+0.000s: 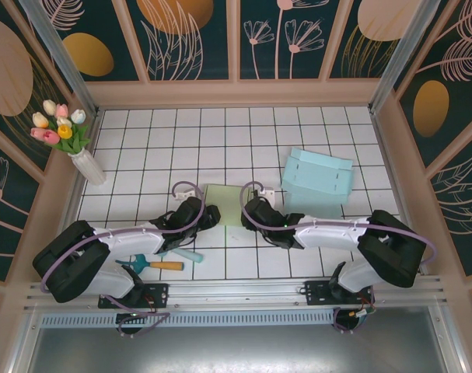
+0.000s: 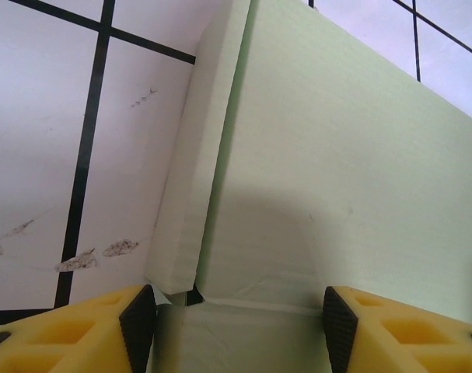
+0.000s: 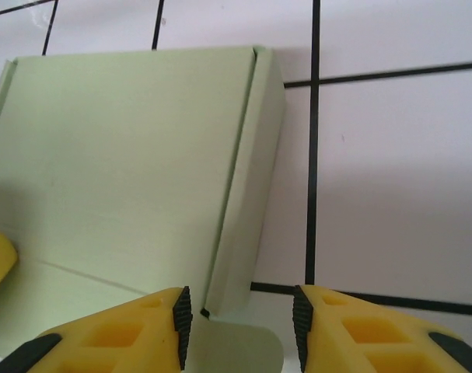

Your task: Fold the paper box

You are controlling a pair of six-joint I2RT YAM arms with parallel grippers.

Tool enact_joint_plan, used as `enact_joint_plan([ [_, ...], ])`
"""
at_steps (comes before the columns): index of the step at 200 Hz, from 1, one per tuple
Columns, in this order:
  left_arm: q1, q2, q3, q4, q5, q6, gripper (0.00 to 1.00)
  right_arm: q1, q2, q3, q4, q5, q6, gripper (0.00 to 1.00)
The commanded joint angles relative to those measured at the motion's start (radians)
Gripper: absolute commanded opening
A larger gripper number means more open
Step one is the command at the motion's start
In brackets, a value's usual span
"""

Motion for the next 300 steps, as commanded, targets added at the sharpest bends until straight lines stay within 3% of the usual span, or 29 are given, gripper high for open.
enact_joint_plan([
  [1, -0.003, 0.007, -0.019, -0.027, -0.033, -0.006, 0.60, 0.019, -0.001, -0.032, 0.021, 0.008, 0.064, 0.41],
  [49, -0.003, -0.003, -0.020, -0.036, -0.036, -0.006, 0.60, 0.028, 0.020, -0.055, 0.114, -0.085, 0.103, 0.39],
  [162, -0.003, -0.009, -0.013, -0.044, -0.041, -0.001, 0.60, 0.036, 0.038, -0.062, 0.197, -0.167, 0.128, 0.39],
  [300, -0.003, 0.003, -0.010, -0.047, -0.042, -0.001, 0.59, 0.038, 0.059, -0.086, 0.223, -0.113, 0.059, 0.33],
])
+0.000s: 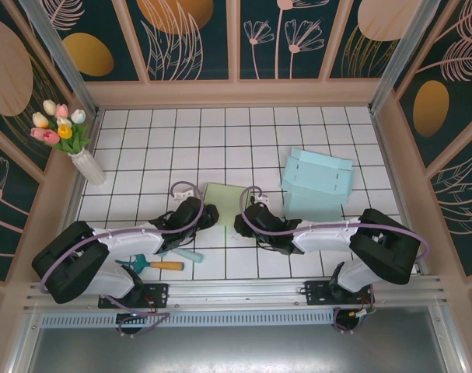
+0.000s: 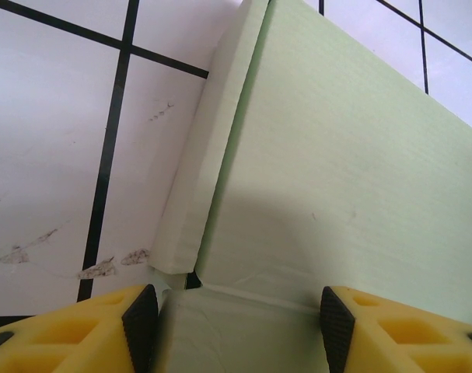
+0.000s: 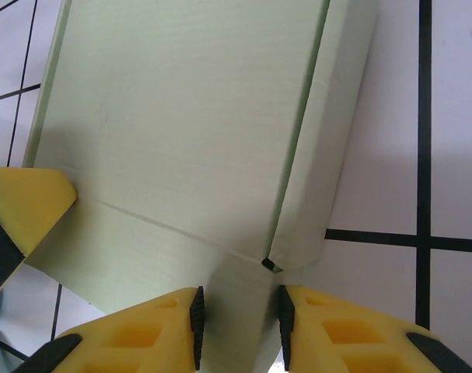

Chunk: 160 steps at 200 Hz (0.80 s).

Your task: Fold the paper box

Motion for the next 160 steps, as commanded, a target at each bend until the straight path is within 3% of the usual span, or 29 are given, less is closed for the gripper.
enact_joint_plan([
  [1, -0.003, 0.010, -0.007, -0.043, -0.014, -0.002, 0.59, 0.012, 0.018, -0.026, 0.033, 0.028, -0.039, 0.33],
  [61, -0.003, 0.019, -0.006, -0.037, -0.012, 0.003, 0.59, 0.028, 0.035, -0.042, 0.058, 0.096, -0.094, 0.32],
  [160, -0.004, 0.056, 0.008, -0.048, -0.019, 0.022, 0.59, 0.063, 0.047, -0.141, 0.277, 0.213, -0.262, 0.29],
])
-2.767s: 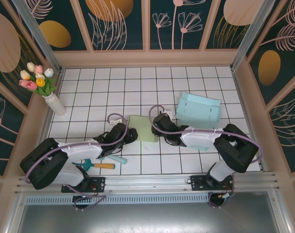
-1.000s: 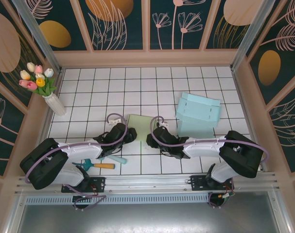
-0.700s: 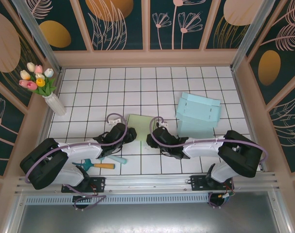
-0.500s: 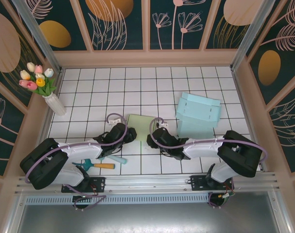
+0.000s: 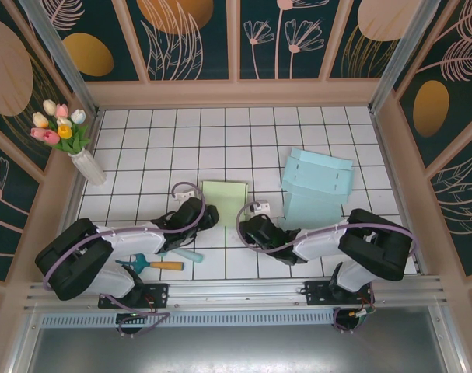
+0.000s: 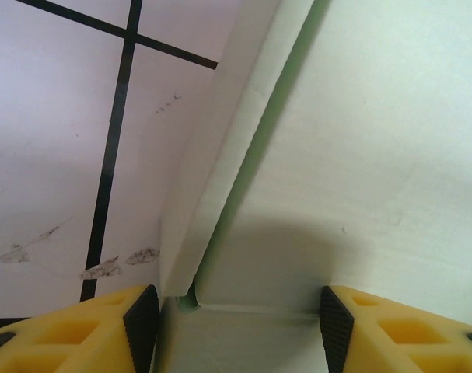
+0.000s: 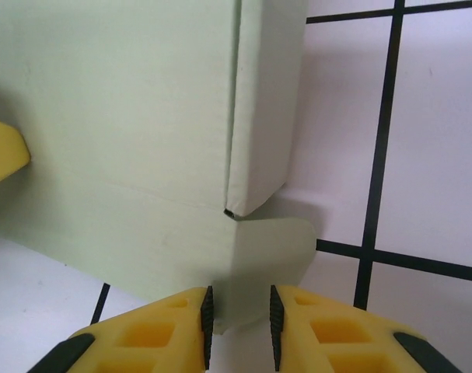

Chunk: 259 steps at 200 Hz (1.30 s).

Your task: Fold the paper box

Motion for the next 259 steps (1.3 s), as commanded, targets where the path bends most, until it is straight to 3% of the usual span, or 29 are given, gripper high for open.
enact_joint_plan([
  [1, -0.002, 0.026, 0.007, -0.057, -0.016, 0.022, 0.59, 0.009, -0.003, -0.014, 0.061, 0.057, -0.058, 0.29],
  [43, -0.003, -0.012, 0.046, -0.098, -0.030, 0.036, 0.61, 0.007, -0.032, 0.016, -0.010, 0.088, -0.042, 0.31],
  [108, -0.002, -0.033, 0.137, -0.179, -0.099, 0.066, 0.81, -0.006, -0.068, 0.060, -0.112, 0.111, -0.025, 0.35],
  [148, -0.002, -0.066, 0.180, -0.180, -0.115, 0.053, 0.87, -0.022, -0.091, 0.058, -0.127, 0.101, -0.030, 0.35],
  [185, -0.002, -0.006, 0.246, -0.230, -0.147, 0.062, 0.98, -0.041, -0.117, 0.047, -0.119, 0.071, -0.034, 0.36],
  [259, 0.000, 0.159, 0.318, -0.250, -0.176, 0.065, 0.98, -0.073, -0.178, 0.012, -0.129, 0.023, -0.030, 0.40],
])
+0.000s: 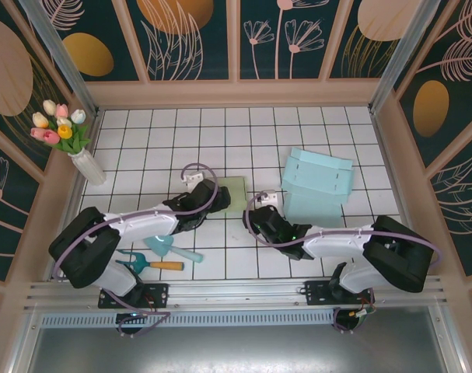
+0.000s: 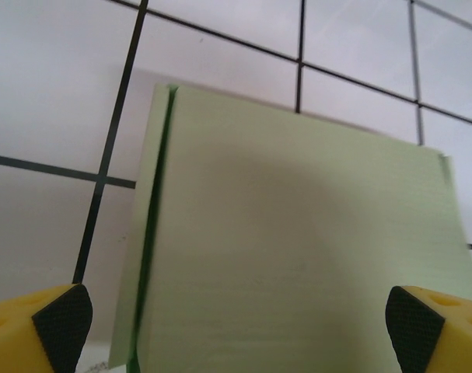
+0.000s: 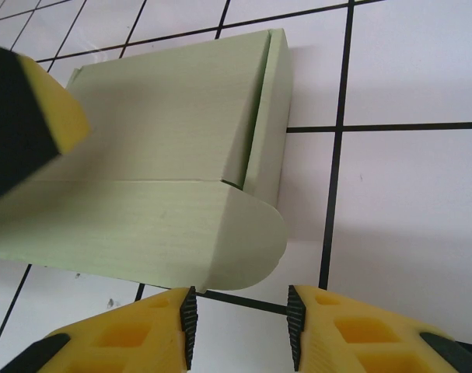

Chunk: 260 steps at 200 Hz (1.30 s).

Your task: Fold the paper box

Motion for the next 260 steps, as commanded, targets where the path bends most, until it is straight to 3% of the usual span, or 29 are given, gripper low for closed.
enact_joint_plan([
  [1, 0.000, 0.040, 0.037, -0.030, -0.025, 0.012, 0.99, -0.010, -0.019, -0.017, -0.015, -0.017, -0.001, 0.40],
  [51, -0.001, 0.106, 0.017, 0.008, 0.009, 0.004, 0.95, -0.026, -0.025, -0.024, -0.002, -0.041, 0.000, 0.42],
  [133, -0.001, 0.099, -0.006, 0.023, 0.038, 0.002, 0.87, -0.173, 0.022, -0.020, 0.103, -0.239, -0.035, 0.44],
  [260, -0.001, 0.122, 0.011, 0.004, 0.074, 0.024, 0.81, -0.248, 0.195, 0.186, 0.039, -0.273, -0.110, 0.46],
])
